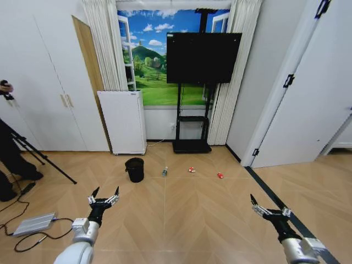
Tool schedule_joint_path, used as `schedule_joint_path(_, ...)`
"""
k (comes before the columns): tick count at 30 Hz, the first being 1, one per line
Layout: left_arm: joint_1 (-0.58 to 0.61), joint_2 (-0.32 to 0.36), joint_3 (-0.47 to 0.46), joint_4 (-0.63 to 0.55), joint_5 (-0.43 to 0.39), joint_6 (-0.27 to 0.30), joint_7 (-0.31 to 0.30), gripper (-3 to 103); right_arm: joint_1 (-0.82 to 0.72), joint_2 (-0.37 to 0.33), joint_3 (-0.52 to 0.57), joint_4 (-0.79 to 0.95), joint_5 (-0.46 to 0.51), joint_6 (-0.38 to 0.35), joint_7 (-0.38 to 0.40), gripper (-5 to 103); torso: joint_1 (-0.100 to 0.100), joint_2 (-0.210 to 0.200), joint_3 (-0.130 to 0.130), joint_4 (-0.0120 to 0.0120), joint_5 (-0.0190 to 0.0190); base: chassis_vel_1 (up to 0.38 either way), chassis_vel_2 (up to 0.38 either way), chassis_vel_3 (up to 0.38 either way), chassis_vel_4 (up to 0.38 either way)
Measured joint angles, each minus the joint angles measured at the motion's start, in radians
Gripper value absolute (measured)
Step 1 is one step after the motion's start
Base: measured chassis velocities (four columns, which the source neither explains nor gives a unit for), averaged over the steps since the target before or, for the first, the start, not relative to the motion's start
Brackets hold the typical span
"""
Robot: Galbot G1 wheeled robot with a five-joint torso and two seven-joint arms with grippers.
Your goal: Pick up the trash bin and place the garbage on the floor into it.
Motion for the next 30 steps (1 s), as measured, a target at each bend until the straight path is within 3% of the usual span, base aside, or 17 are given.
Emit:
schedule_joint_path(22,0.015,-0.006,-0.001,-0.005,0.004,-0.007,0.001,99,0.001,-0.001,0.003,-0.018,-0.001,0.01,-0.026,100,0.0,0.0,0.0,0.0,0.0,0.0,0.0,0.0,0.0)
schedule_joint_path(30,0.014,-0.009,-0.002,-0.002,0.006,-0.01,0.002,99,0.007,-0.003,0.0,-0.026,-0.003,0.01,-0.025,100,0.0,0.0,0.0,0.0,-0.0001,-0.112,0.101,0.116,-0.117)
